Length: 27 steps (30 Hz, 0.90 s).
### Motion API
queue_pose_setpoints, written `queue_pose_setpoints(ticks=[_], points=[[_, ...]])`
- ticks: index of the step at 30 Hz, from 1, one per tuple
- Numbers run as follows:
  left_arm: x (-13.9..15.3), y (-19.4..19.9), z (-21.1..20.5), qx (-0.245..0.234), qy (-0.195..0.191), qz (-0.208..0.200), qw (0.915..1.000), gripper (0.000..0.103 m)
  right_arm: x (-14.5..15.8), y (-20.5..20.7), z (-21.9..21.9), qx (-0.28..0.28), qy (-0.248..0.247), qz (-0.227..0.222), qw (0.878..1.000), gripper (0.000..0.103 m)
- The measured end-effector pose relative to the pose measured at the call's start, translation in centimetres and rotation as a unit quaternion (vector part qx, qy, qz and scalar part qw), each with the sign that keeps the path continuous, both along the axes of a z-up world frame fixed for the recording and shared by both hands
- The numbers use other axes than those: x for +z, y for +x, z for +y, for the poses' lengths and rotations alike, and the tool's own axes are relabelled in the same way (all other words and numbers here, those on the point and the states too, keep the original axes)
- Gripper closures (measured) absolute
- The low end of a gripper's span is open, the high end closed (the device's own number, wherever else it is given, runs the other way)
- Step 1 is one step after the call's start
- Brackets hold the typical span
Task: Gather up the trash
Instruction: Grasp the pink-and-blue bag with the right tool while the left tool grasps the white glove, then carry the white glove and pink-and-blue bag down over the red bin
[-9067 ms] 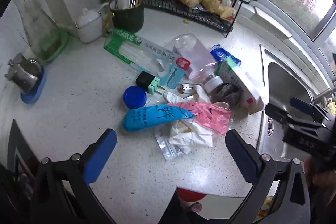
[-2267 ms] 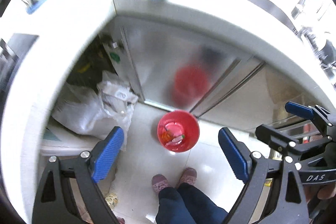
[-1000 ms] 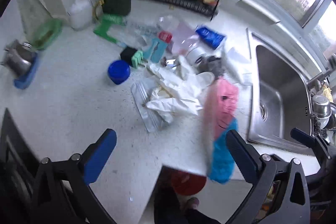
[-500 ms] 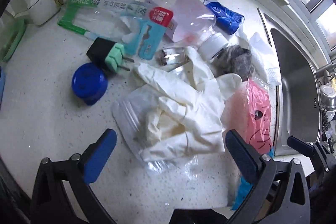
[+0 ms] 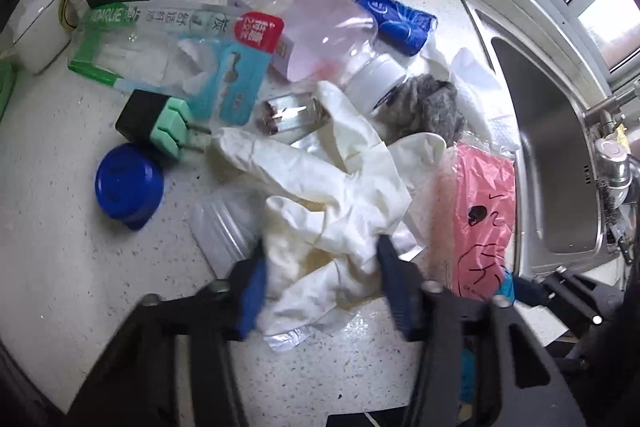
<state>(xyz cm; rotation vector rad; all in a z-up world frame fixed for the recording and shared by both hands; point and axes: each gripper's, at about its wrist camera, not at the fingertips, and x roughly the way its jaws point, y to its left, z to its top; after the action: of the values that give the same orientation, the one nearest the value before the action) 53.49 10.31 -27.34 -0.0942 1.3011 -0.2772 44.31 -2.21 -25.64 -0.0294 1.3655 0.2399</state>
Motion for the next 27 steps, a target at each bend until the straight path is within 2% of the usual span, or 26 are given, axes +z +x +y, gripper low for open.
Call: queue_pose_setpoints(ticks=[1, 5, 9, 18, 21, 25, 27], points=[[0.2, -0.1, 0.1, -0.001, -0.005, 0.0, 1.0, 0.075, 0.1, 0.0, 0.0, 0.001, 0.002, 0.001, 1.0, 0.075], [1.0, -0.8, 0.3, -0.002, -0.006, -0.001, 1.0, 0.083, 0.8, -0.1, 0.0, 0.001, 0.004, -0.009, 1.0, 0.09], [2.5, -2.1, -0.1, -0.006, -0.015, -0.013, 0.9998, 0.087, 2.3, -0.4, 0.3, 0.004, 0.011, -0.029, 1.0, 0.091], [5.6, -5.6, -1.6, 0.008, -0.023, -0.039, 0.9989, 0.087, 5.6, -2.6, -1.3, 0.015, 0.026, -0.065, 0.997, 0.092], [7.2, -7.5, -2.3, 0.018, -0.025, -0.054, 0.998, 0.087, 6.8, -4.3, -2.4, 0.022, 0.032, -0.08, 0.996, 0.092], [9.0, -11.1, -3.9, 0.032, -0.048, -0.065, 0.9962, 0.087, 8.1, -6.7, -3.6, 0.037, 0.036, -0.098, 0.994, 0.092], [9.8, -13.2, -5.0, 0.036, -0.04, -0.074, 0.9958, 0.087, 9.0, -8.0, -4.3, 0.043, 0.04, -0.106, 0.993, 0.092]])
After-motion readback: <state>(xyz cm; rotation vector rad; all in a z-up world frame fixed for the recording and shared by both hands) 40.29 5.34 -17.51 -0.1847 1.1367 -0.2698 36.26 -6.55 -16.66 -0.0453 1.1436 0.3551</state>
